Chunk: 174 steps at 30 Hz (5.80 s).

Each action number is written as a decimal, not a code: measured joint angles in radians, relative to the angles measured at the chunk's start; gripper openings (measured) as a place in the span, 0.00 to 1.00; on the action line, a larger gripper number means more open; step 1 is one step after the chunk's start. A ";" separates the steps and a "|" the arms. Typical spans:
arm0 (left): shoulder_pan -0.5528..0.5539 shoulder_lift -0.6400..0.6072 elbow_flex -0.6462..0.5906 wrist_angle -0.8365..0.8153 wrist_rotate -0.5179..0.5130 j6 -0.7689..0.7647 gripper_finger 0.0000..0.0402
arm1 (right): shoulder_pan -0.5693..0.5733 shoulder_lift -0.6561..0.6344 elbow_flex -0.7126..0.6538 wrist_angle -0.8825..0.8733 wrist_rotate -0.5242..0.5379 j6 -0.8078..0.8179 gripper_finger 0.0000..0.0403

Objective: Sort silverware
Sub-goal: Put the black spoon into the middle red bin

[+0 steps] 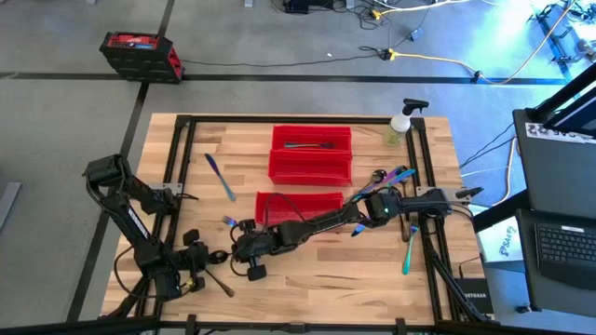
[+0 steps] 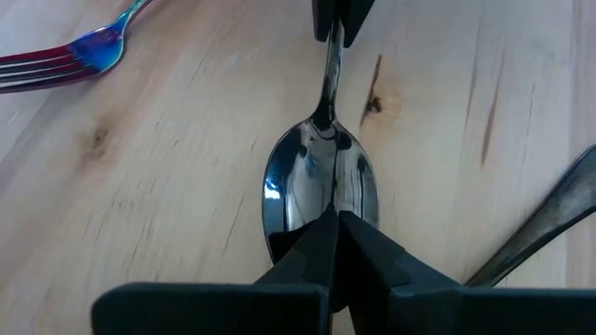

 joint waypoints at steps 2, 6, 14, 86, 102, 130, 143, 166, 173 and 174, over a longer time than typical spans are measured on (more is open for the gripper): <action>0.001 0.000 0.013 -0.006 0.000 0.006 0.00 | 0.000 0.000 0.000 -0.002 -0.003 0.004 0.00; 0.001 0.002 0.051 0.000 -0.053 0.048 0.00 | 0.002 0.000 0.000 -0.005 -0.006 0.024 0.00; 0.008 -0.016 0.118 -0.017 -0.188 0.185 0.00 | 0.018 0.000 0.000 -0.007 -0.003 0.083 0.00; 0.225 -0.439 0.193 -0.111 -0.538 0.737 0.00 | -0.569 -1.149 -1.146 0.005 -0.198 -0.054 0.00; 0.231 -0.386 0.193 -0.110 -0.499 0.690 0.00 | -0.550 -1.054 -1.145 0.043 -0.183 -0.025 0.01; 0.189 -0.335 0.194 -0.169 0.090 0.743 0.00 | -0.407 -1.068 -1.144 0.329 -0.247 0.024 0.07; 0.189 -0.162 0.193 -0.210 0.306 0.872 0.20 | -0.056 -1.067 -1.144 0.571 -0.086 -0.029 0.20; 0.012 -0.164 0.195 -0.410 0.390 0.521 0.04 | 0.111 -0.614 -0.807 0.662 -0.070 -0.005 0.30; -0.025 -0.147 0.195 -0.448 0.383 0.470 0.00 | 0.111 -0.482 -0.614 0.543 -0.070 -0.047 0.30; -0.031 -0.140 0.195 -0.449 0.384 0.471 0.00 | 0.111 -0.466 -0.594 0.538 -0.072 -0.054 0.30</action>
